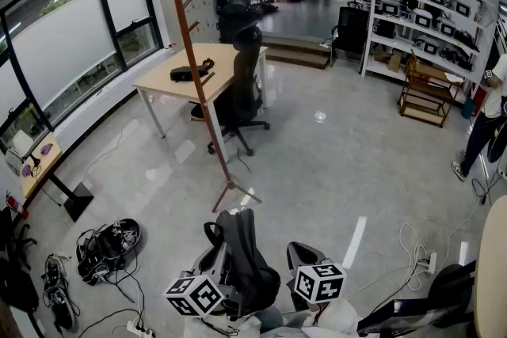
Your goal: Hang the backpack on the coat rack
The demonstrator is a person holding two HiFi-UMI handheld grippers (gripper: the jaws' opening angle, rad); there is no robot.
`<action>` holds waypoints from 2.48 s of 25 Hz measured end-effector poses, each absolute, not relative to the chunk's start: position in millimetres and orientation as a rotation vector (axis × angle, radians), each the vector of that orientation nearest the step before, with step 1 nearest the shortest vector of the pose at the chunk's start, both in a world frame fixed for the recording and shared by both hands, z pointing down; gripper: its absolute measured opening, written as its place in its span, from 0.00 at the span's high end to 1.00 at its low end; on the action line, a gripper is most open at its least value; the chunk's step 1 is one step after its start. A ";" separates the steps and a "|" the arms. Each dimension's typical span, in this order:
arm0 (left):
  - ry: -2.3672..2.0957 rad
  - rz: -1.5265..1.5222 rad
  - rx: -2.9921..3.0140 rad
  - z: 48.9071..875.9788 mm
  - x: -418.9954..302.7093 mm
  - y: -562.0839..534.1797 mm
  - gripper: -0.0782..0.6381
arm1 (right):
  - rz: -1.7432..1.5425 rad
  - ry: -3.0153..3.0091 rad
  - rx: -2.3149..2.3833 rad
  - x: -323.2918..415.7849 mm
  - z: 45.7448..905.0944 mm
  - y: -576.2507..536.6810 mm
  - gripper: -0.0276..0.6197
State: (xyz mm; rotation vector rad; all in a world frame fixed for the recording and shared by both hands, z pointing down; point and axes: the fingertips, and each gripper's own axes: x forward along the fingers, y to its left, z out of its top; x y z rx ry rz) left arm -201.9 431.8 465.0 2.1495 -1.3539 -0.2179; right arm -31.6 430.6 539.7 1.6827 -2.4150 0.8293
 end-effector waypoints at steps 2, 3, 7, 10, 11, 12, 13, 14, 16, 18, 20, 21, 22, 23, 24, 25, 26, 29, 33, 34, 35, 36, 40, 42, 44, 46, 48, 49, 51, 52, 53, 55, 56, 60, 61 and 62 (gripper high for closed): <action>-1.381 -0.201 2.156 464.9 -203.9 427.2 0.87 | 0.818 -2.418 1.682 -30.6 539.6 429.3 0.94; -1.389 -0.199 2.156 464.8 -204.3 424.7 0.87 | 0.813 -2.418 1.684 -29.2 539.8 428.2 0.94; -1.407 -0.205 2.150 461.8 -201.5 409.8 0.87 | 0.842 -2.409 1.701 -20.4 543.6 417.3 0.94; -1.399 -0.211 2.159 461.1 -194.5 396.2 0.87 | 0.856 -2.397 1.723 -12.1 547.5 405.9 0.94; -1.394 -0.215 2.161 462.1 -191.9 392.3 0.87 | 0.857 -2.394 1.730 -9.4 549.1 402.2 0.94; -1.389 -0.216 2.162 463.4 -189.2 388.7 0.87 | 0.860 -2.391 1.737 -7.0 550.8 398.3 0.94; -1.384 -0.214 2.165 464.7 -186.0 385.5 0.87 | 0.864 -2.388 1.742 -4.8 552.5 394.1 0.94; -1.378 -0.211 2.169 465.8 -182.4 382.4 0.87 | 0.868 -2.386 1.743 -3.2 553.7 389.6 0.94; -1.365 -0.208 2.177 467.2 -176.4 376.0 0.87 | 0.859 -2.386 1.735 -2.8 554.1 379.6 0.94; -1.349 -0.211 2.180 468.6 -172.8 367.5 0.87 | 0.845 -2.390 1.725 -5.5 553.6 367.2 0.94; -1.330 -0.211 2.175 472.4 -168.6 357.2 0.87 | 0.856 -2.388 1.717 -7.2 556.2 353.8 0.94; -1.322 -0.209 2.170 475.0 -166.1 351.4 0.87 | 0.871 -2.385 1.711 -7.6 558.4 347.3 0.94; -1.314 -0.205 2.164 477.6 -163.6 345.5 0.87 | 0.886 -2.383 1.704 -7.9 560.6 341.0 0.94; -1.308 -0.202 2.159 480.1 -160.9 339.8 0.87 | 0.894 -2.381 1.697 -7.9 562.2 334.9 0.94; -1.301 -0.200 2.156 482.4 -158.0 334.2 0.87 | 0.894 -2.380 1.692 -7.1 563.3 328.6 0.94; -1.294 -0.200 2.155 484.2 -154.7 328.6 0.87 | 0.890 -2.378 1.690 -5.6 563.6 321.7 0.94; -1.288 -0.199 2.156 485.3 -151.3 322.6 0.87 | 0.886 -2.377 1.690 -3.8 563.4 313.8 0.94; -1.270 -0.189 2.160 485.3 -141.0 301.7 0.87 | 0.877 -2.381 1.690 -0.3 558.4 287.2 0.94; -1.243 -0.184 2.162 484.8 -130.6 273.5 0.87 | 0.856 -2.397 1.677 -1.3 550.2 254.9 0.94; -1.238 -0.183 2.162 485.4 -128.9 266.1 0.87 | 0.855 -2.399 1.677 -1.5 549.9 247.4 0.94; -1.233 -0.179 2.164 485.8 -127.3 258.3 0.87 | 0.859 -2.398 1.678 -1.1 549.9 240.0 0.94; -1.227 -0.174 2.167 485.8 -125.6 250.7 0.87 | 0.866 -2.396 1.684 -0.1 549.8 232.7 0.94; -1.202 -0.163 2.187 485.3 -118.7 223.5 0.87 | 0.879 -2.384 1.714 7.2 551.0 205.6 0.94; -1.194 -0.166 2.194 485.4 -116.6 210.0 0.87 | 0.885 -2.385 1.719 9.0 552.0 192.7 0.94; -1.181 -0.169 2.198 484.6 -113.4 196.0 0.87 | 0.906 -2.387 1.718 10.0 551.8 180.3 0.94; -1.171 -0.168 2.203 483.2 -109.4 183.8 0.87 | 0.919 -2.385 1.717 11.2 551.3 169.0 0.94; -1.162 -0.165 2.217 482.3 -104.7 173.2 0.87 | 0.933 -2.381 1.715 12.2 551.4 159.9 0.94; -1.156 -0.163 2.227 482.7 -102.1 168.3 0.87 | 0.953 -2.383 1.713 12.4 551.8 156.5 0.94; -1.143 -0.158 2.241 485.3 -96.6 158.0 0.87 | 1.000 -2.389 1.715 14.1 552.5 151.0 0.94; -1.140 -0.157 2.242 486.6 -94.5 152.7 0.87 | 1.015 -2.389 1.720 15.8 552.8 148.5 0.94; -1.141 -0.158 2.240 487.5 -93.2 147.9 0.87 | 1.023 -2.387 1.724 17.6 553.3 146.4 0.94; -1.144 -0.165 2.232 488.2 -91.6 142.2 0.87 | 1.029 -2.375 1.726 21.3 555.7 144.2 0.94; -1.145 -0.169 2.230 488.2 -90.5 140.5 0.87 | 1.027 -2.369 1.729 24.0 556.6 143.0 0.94; -1.148 -0.173 2.228 488.6 -86.7 130.3 0.87 | 1.006 -2.361 1.756 33.4 555.0 133.9 0.94; -1.149 -0.172 2.225 489.4 -85.9 127.3 0.87 | 1.004 -2.361 1.758 34.7 555.6 131.6 0.94; -1.149 -0.171 2.222 490.3 -84.7 124.1 0.87 | 1.007 -2.359 1.757 36.0 557.0 129.0 0.94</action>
